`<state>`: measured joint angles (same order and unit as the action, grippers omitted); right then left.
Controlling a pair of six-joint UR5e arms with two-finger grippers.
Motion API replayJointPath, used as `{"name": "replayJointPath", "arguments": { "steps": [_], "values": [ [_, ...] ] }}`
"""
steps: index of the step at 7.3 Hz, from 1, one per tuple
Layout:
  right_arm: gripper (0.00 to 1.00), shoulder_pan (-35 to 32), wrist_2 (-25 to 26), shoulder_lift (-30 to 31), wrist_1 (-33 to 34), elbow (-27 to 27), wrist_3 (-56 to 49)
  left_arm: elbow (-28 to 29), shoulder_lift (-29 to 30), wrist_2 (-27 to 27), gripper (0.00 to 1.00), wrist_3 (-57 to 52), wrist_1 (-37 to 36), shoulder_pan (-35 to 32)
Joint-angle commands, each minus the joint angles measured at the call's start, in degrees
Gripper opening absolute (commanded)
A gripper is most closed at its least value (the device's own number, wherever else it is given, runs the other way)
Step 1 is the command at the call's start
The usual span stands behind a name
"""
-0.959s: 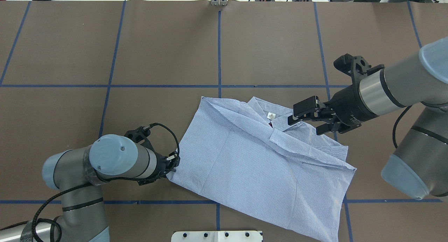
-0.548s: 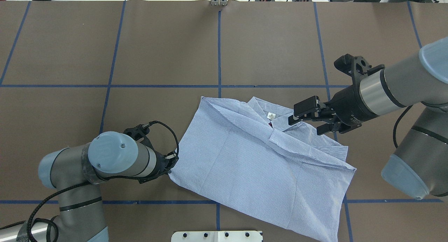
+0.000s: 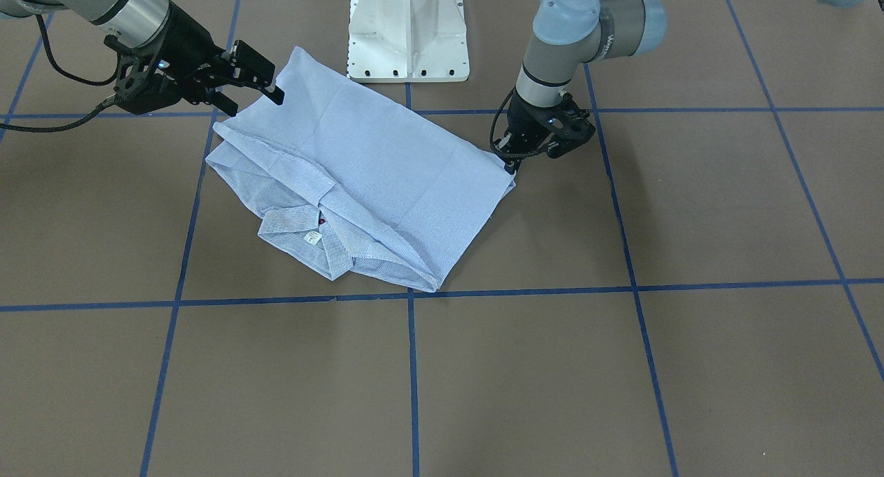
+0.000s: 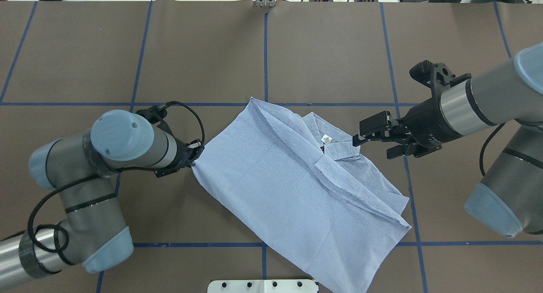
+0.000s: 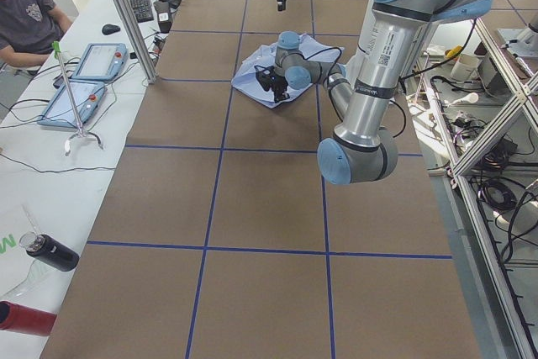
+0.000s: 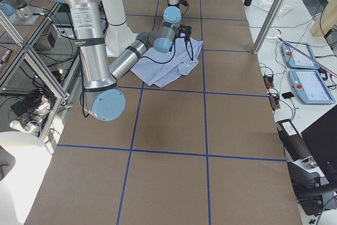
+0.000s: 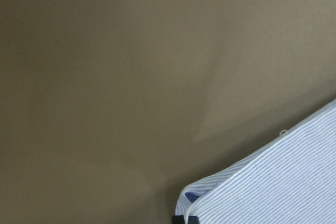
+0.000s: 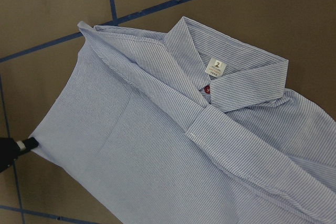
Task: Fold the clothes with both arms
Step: 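Pull the shirt edge with the left gripper away from the robot, straightening it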
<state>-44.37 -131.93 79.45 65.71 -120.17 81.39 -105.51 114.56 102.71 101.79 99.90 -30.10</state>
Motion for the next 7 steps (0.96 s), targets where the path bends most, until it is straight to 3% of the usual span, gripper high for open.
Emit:
{"name": "replayJointPath", "arguments": {
  "steps": [1,3,5,7],
  "values": [
    [1.00,-0.5,0.0,-0.1,-0.1,-0.1,0.0,8.9,7.6,-4.6,0.00,-7.8,0.9,-5.0],
    [1.00,-1.2,0.0,-0.3,-0.1,-0.7,0.3,18.6,11.8,-6.1,0.00,-9.7,12.7,-7.8],
    [1.00,-2.2,-0.1,-0.3,-0.2,-0.9,0.4,29.2,16.5,-11.8,0.00,-15.6,21.7,-9.3],
    [1.00,-2.4,0.0,-0.3,-0.2,-1.9,0.4,39.8,20.2,-11.9,0.00,-15.8,34.3,-10.7]
  ]
}}
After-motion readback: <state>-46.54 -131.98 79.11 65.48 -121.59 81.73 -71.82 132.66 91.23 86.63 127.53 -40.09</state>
